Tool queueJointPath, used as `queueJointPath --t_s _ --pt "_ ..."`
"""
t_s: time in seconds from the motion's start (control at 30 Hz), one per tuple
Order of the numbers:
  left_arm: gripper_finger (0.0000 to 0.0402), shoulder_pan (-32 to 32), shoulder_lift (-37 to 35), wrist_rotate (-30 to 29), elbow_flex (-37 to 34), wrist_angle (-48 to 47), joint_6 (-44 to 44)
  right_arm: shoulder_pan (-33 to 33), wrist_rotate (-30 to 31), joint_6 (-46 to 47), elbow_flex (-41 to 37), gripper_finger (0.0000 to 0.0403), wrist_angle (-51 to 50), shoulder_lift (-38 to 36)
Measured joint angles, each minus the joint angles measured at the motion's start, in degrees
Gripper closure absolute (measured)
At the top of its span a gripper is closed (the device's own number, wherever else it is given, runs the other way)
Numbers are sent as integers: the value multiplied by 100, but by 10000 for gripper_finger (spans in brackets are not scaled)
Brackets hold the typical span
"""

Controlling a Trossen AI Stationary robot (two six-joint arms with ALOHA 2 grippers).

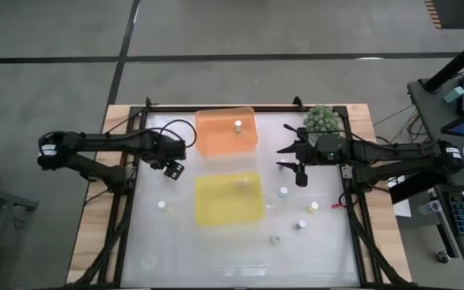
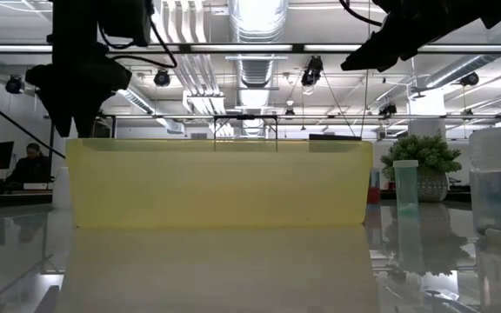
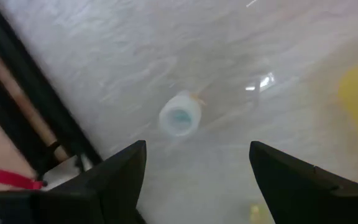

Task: Pick and place medicine bottles into bin by pill shape (circle, oval)
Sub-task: Put the top transparent capsule bottle into the yellow bin

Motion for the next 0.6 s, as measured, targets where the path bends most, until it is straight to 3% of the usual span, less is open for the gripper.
queueJointPath --t_s 0.6 --pt "132 473 -130 -13 -1088 1034 209 0 1 0 0 236 4 2"
